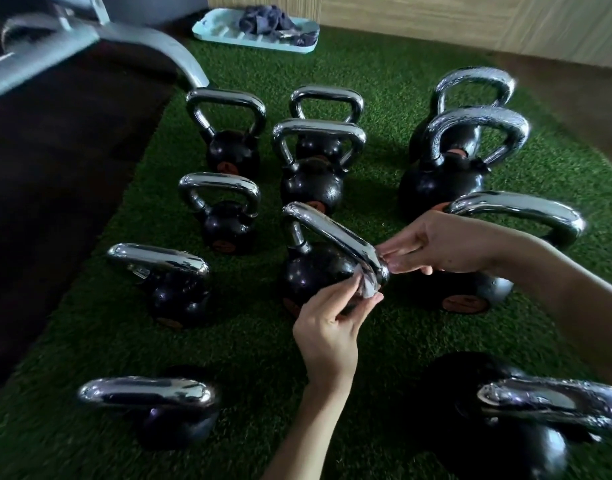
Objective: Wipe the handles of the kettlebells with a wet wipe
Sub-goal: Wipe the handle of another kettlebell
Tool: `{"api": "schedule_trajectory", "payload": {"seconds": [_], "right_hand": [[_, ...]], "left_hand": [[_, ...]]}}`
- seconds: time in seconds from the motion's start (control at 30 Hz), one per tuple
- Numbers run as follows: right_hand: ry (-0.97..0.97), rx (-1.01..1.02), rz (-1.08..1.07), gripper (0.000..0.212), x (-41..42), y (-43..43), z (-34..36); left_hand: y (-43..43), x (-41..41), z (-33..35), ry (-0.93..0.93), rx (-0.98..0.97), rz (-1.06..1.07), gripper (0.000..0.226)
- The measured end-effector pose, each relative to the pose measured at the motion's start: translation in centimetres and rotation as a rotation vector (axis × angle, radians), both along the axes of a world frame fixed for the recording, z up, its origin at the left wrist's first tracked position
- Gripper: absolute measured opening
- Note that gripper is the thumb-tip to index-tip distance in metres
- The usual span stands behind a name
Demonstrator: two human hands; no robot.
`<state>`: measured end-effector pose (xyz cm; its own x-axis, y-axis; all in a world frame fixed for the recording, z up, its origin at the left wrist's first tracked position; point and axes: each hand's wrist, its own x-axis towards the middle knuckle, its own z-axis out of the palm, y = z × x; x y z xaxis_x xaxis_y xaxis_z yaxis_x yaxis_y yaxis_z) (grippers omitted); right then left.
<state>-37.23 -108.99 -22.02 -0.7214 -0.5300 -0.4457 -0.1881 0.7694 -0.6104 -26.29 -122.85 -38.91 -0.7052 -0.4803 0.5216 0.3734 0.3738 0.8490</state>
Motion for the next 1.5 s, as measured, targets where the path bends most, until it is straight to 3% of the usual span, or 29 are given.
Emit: {"api": "schedule_trajectory", "payload": {"seconds": [0.23,0.33,0.4,0.47,0.6,0.8,0.9,0.97,1.03,1.1,1.2,1.33,1.5], "right_hand": [[0.038,0.035,-0.018,0.021,0.5,-0.1,0.2],[0.273,0.037,-0.075,0.021,0.8,-0.1,0.4],[0.404,-0.120,-0.160,0.023,1.6,-0.6,1.2],[0.277,-0.270,-0.190,0.021,2.6,-1.5,2.4],[-0.046,-0.269,-0.049,0.028,3.4,-2.9,3.1],[-0.158,-0.442,-0.221,0.031,2.8,-3.4,0.9],[-0.089,-0.471,-0.286,0.025,2.7,-3.2,0.8],[0.030,-0.477,-0.359,0.023,2.5,-2.5,1.5],[0.223,-0.410,-0.445,0.022,2.3,-1.9,1.9],[0.434,-0.255,-0.476,0.015,2.1,-1.8,1.4],[0.532,-0.097,-0.410,0.013,1.9,-2.6,0.1],[0.432,-0.080,-0.374,0.017,0.9,-3.4,-0.4],[0.297,-0.174,-0.442,0.017,0.6,-3.4,-1.0]], "left_hand": [[-0.8,0.1,-0.2,-0.127,-0.077,0.036,0.035],[-1.8,0.7,0.7,-0.085,-0.032,0.090,0.037],[-2.8,1.1,1.9,-0.004,0.040,0.096,0.036],[-3.7,1.1,3.7,0.051,0.018,0.099,0.037],[-5.5,-0.1,6.5,0.113,-0.114,0.089,0.049],[-7.4,-1.5,7.6,0.199,-0.318,0.005,0.073],[-8.6,-1.3,7.7,0.213,-0.361,-0.009,0.074],[-9.3,-0.8,7.9,0.132,-0.290,0.005,0.064],[-9.6,-0.4,8.8,-0.096,-0.094,0.067,0.058],[-9.7,-0.9,9.8,-0.460,0.036,0.058,0.071],[-9.3,-2.3,10.7,-0.786,-0.050,-0.024,0.101],[-7.9,-4.2,10.9,-0.854,0.116,-0.009,0.121],[-8.3,-6.2,11.3,-0.829,0.108,0.004,0.126]]}}
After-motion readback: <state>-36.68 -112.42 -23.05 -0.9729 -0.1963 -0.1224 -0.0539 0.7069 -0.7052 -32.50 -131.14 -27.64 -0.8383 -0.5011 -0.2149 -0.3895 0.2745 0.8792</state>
